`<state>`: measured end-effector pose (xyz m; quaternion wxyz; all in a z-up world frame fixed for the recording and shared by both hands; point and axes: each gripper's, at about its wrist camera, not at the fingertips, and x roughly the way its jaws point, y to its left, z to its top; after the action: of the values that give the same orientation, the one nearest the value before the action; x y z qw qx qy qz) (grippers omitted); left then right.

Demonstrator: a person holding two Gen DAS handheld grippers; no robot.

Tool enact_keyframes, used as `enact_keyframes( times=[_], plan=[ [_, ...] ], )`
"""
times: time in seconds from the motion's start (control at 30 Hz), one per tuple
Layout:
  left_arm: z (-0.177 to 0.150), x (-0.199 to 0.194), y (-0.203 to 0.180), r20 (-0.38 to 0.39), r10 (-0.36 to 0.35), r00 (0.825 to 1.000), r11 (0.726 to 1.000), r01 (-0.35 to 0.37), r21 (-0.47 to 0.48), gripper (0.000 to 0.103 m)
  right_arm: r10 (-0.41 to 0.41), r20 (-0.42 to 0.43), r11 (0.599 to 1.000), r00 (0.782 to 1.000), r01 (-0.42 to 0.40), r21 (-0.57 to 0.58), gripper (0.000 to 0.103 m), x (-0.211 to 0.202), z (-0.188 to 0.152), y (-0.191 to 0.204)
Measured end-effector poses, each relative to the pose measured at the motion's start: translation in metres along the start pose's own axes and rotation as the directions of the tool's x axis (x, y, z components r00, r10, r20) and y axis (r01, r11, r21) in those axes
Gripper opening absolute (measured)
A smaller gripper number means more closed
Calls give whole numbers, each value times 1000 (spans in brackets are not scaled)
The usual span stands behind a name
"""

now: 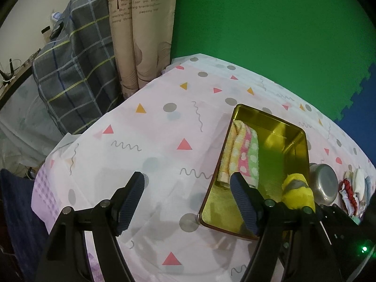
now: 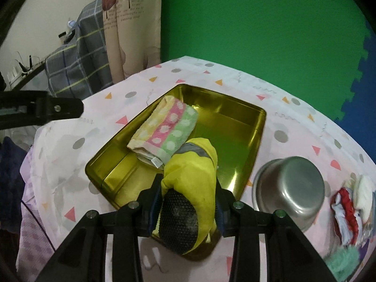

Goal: Organize soft objects
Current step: 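Lower the sock bundle into the tin tray beside the towel with the right gripper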

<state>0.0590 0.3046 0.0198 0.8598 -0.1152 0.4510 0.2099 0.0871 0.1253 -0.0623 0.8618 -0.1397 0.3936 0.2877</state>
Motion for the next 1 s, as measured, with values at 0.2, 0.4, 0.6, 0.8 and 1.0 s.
enact_keyframes(
  times=[0.2, 0.4, 0.6, 0.8, 1.0],
  plan=[
    [-1, 8, 3, -24, 6, 1000, 1000, -6, -14, 72, 4, -20, 1000, 1000, -4, 1, 44, 14, 2, 1],
    [-2, 10, 0, -31, 11, 999, 1000, -12, -6, 72, 12, -33, 1000, 999, -13, -17, 55, 18, 1, 3],
    [-5, 6, -10, -26, 4, 1000, 1000, -3, 24, 72, 25, -1, 999, 1000, -25, -25, 58, 3, -1, 4],
    [-6, -8, -23, 2, -32, 999, 998, 31, 54, 73, -13, 59, 999, 998, 11, 31, 59, -31, -9, -8],
    [-18, -14, -57, 3, -64, 998, 989, 63, 136, 73, -123, 88, 988, 988, 113, 108, 59, -79, -40, -52]
  ],
)
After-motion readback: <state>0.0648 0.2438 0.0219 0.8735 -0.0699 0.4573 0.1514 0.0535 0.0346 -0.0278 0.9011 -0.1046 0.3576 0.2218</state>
